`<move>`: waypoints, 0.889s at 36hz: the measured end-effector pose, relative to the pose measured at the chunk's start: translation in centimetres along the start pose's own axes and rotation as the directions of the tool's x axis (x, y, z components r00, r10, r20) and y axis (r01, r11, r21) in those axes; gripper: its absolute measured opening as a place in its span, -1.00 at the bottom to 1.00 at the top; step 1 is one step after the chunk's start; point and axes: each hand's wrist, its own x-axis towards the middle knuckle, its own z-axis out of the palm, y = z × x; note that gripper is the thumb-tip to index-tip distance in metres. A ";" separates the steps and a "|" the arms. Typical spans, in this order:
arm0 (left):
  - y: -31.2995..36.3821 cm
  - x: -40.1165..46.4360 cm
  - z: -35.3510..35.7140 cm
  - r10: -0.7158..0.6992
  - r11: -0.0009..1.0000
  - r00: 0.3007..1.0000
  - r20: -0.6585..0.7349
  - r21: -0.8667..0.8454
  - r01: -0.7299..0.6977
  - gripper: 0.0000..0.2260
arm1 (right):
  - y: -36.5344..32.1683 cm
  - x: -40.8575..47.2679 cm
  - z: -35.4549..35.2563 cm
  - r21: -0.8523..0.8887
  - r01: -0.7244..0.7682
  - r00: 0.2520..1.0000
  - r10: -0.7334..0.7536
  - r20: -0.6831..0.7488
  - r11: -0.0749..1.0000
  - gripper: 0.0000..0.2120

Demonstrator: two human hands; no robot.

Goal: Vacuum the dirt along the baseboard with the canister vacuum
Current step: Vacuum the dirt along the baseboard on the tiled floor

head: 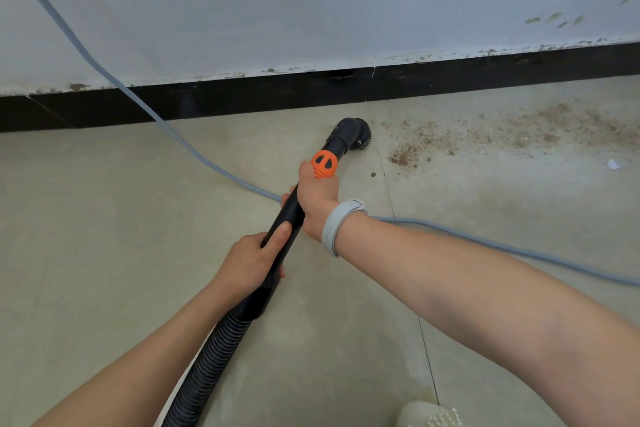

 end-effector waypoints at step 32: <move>1.1 1.9 0.0 -0.037 0.999 0.998 -0.045 -0.032 0.035 -0.40 | -2.5 1.1 0.4 -0.086 -0.025 0.992 0.036 0.124 0.996 -0.79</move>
